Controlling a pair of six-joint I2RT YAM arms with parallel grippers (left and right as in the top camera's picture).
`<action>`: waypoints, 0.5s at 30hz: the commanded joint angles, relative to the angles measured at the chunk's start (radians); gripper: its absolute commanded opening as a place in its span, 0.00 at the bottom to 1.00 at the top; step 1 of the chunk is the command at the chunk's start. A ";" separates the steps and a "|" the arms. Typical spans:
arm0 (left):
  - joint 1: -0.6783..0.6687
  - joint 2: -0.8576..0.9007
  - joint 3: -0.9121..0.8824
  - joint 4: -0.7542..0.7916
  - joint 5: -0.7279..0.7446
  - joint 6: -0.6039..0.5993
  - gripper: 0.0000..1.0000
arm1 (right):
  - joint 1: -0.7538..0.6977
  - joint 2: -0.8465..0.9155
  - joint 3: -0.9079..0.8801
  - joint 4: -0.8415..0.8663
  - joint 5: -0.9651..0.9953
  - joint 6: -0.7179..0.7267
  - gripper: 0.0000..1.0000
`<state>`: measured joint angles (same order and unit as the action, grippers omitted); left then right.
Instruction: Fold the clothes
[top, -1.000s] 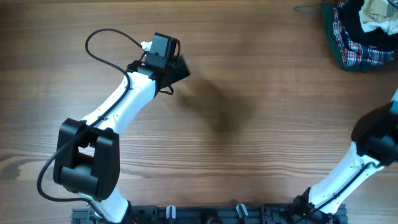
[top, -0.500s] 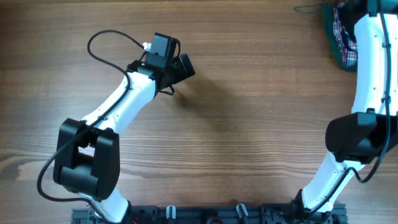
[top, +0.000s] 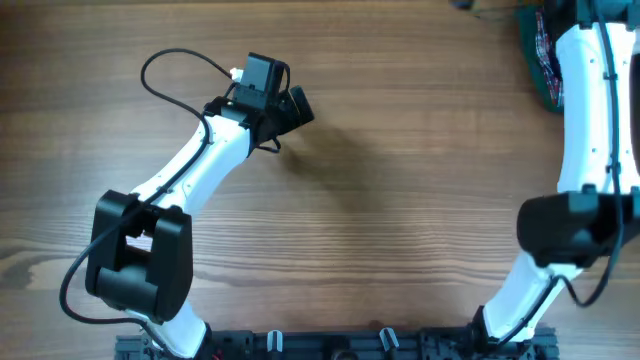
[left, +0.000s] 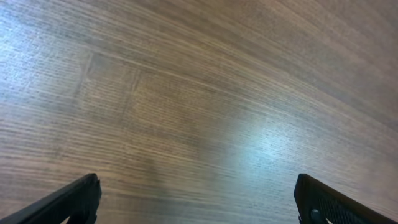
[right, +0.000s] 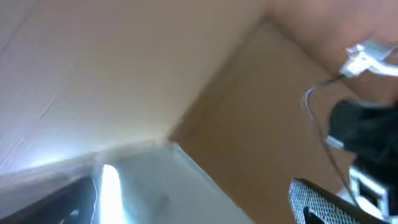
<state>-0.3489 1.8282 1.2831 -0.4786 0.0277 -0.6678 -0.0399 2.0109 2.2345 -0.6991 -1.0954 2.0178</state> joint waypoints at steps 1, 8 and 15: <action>-0.003 -0.011 0.012 0.000 0.002 0.001 1.00 | 0.064 -0.175 0.015 -0.293 0.369 -0.051 1.00; -0.003 -0.011 0.012 0.000 0.002 0.001 1.00 | 0.192 -0.366 0.015 -0.821 0.925 -0.055 1.00; -0.003 -0.011 0.012 0.000 0.002 0.001 1.00 | 0.361 -0.520 -0.014 -0.906 1.334 -0.557 1.00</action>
<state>-0.3489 1.8282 1.2835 -0.4778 0.0277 -0.6678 0.2905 1.5555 2.2276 -1.6012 -0.0437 1.7294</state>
